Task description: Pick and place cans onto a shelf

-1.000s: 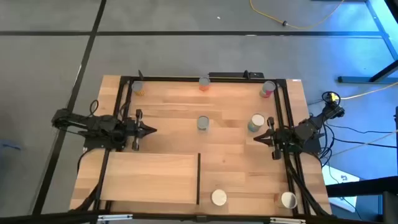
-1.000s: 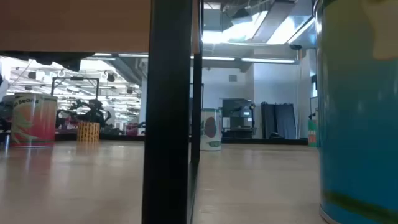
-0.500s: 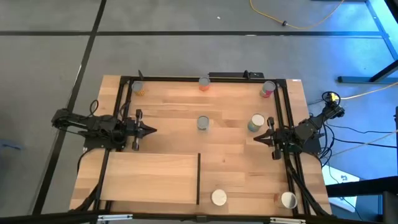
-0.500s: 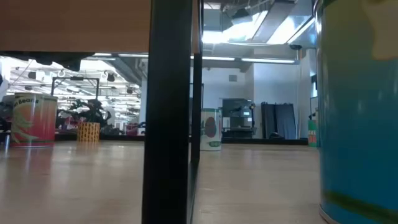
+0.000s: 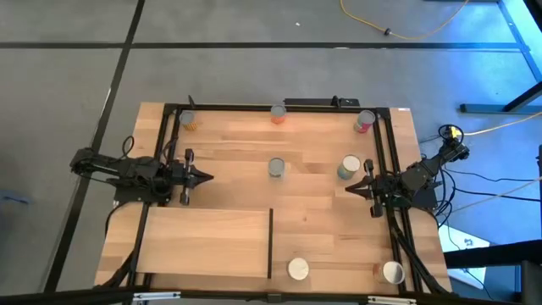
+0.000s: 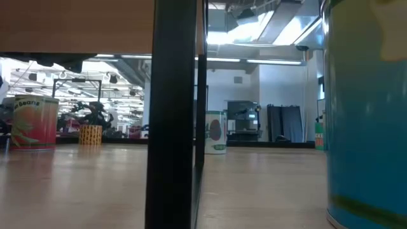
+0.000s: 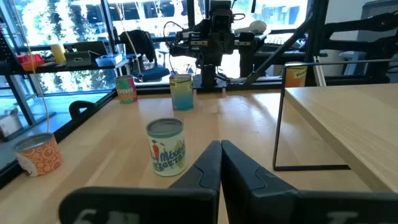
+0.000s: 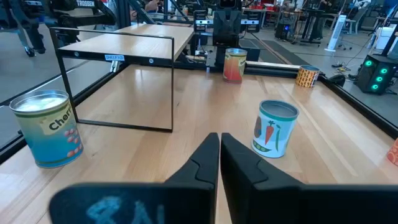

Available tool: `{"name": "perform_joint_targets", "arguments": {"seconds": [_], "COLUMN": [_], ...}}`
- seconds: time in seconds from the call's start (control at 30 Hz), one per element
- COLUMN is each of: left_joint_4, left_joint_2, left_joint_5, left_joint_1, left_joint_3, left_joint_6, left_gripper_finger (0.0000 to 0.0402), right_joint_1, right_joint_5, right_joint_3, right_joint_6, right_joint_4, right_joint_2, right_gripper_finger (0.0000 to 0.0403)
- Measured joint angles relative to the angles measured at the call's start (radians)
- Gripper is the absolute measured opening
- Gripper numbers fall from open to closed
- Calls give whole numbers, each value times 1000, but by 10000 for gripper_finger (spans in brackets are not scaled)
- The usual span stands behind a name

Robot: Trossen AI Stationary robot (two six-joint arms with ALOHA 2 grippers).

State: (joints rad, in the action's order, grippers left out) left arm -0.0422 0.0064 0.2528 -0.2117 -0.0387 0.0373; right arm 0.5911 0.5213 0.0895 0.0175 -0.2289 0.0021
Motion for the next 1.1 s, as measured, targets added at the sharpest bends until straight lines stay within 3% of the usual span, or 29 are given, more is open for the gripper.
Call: {"name": "perform_joint_targets", "arguments": {"seconds": [0.5, 0.7, 1.1], "left_joint_4": [0, 0, 9], "left_joint_2": [0, 0, 0], "left_joint_5": [0, 0, -20], "left_joint_1": [0, 0, 0], "left_joint_3": [0, 0, 2], "left_joint_6": [0, 0, -52], "left_gripper_finger": [0, 0, 0], "right_joint_1": [0, 0, 0], "right_joint_5": [0, 0, 1], "right_joint_3": [0, 0, 0], "right_joint_6": [0, -173, -180], "right_joint_4": [0, 0, 0], "right_joint_2": [0, 0, 0], "right_gripper_finger": [20, 20, 20]}}
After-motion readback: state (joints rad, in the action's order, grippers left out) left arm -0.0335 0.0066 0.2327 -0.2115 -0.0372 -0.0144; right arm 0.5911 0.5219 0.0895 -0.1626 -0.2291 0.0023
